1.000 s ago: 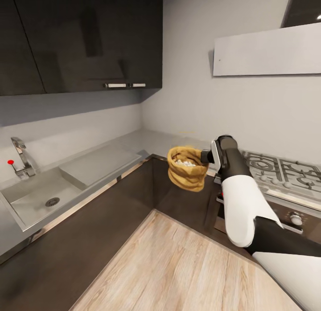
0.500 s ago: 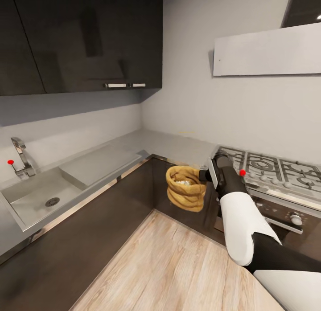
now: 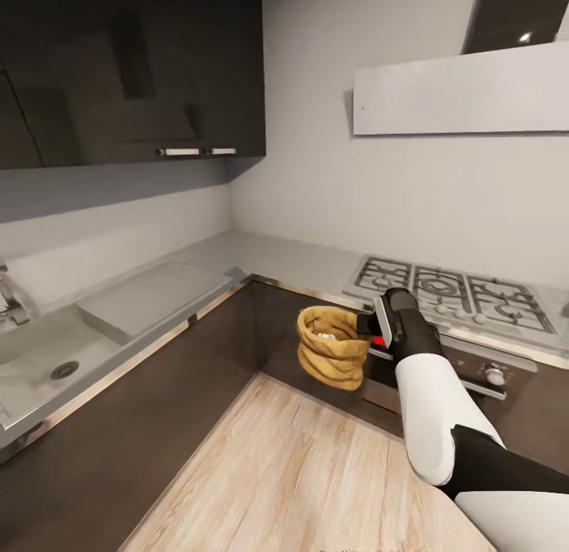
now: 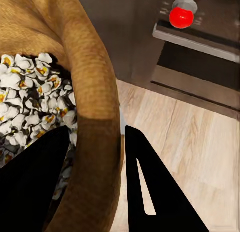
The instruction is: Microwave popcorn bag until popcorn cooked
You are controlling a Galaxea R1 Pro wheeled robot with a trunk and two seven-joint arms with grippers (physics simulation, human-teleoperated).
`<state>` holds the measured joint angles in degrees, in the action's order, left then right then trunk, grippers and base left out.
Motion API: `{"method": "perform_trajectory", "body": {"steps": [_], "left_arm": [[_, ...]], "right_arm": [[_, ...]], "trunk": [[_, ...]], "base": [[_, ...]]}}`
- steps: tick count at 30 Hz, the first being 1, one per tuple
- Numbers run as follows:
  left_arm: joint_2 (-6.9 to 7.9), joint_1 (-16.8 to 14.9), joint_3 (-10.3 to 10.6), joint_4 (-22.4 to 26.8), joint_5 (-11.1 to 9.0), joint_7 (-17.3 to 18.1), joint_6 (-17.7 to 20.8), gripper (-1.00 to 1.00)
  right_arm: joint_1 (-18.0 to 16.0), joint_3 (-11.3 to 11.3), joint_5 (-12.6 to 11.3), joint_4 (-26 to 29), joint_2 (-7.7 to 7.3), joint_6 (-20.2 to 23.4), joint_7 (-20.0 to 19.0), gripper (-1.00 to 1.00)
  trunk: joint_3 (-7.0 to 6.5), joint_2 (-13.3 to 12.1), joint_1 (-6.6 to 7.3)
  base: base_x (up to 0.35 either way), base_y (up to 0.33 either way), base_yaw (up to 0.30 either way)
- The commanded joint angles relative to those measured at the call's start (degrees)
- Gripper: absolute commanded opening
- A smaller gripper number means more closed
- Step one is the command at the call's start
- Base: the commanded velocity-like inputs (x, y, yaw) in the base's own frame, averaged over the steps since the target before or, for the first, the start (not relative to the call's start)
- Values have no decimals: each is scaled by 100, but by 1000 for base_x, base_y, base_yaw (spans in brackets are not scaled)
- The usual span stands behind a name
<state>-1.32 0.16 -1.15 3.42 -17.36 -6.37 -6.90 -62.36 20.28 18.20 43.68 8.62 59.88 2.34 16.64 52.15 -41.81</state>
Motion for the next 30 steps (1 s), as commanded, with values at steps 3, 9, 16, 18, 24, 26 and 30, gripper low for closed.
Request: {"method": "perform_trajectory", "body": {"steps": [3,9,16,18,24,26,30], "left_arm": [[0,2,-8,9,-21,-13,-13,100],[1,2,-8,10,-22,-13,-13,100],[1,2,-8,10,-22,-13,-13,100],[1,2,-8,10,-22,-13,-13,100],[-2,2,-8,10,-20,-13,-13,100],[-4,2,-8,10,-17,-13,-13,100],[-4,2,-8,10,-18,-13,-13,100]], "right_arm": [[-4,20,-23,-12,8,12,14,-100],[-4,22,-20,-9,8,12,17,-100],[165,23,-11,6,-1,12,15,-100],[183,25,-10,8,-87,12,20,-100],[188,28,-16,-8,-243,12,19,-100],[189,26,-18,-9,-240,12,19,-100],[189,28,-12,-9,-239,12,34,-100]], "trunk": [[7,5,-1],[7,5,-1],[7,5,-1],[8,5,-1],[21,5,-1],[27,5,-1],[37,5,-1]], "base": [[0,0,-277],[0,0,-286],[0,0,-288],[0,0,-288],[0,0,-288],[0,0,-288],[0,0,-288]]}}
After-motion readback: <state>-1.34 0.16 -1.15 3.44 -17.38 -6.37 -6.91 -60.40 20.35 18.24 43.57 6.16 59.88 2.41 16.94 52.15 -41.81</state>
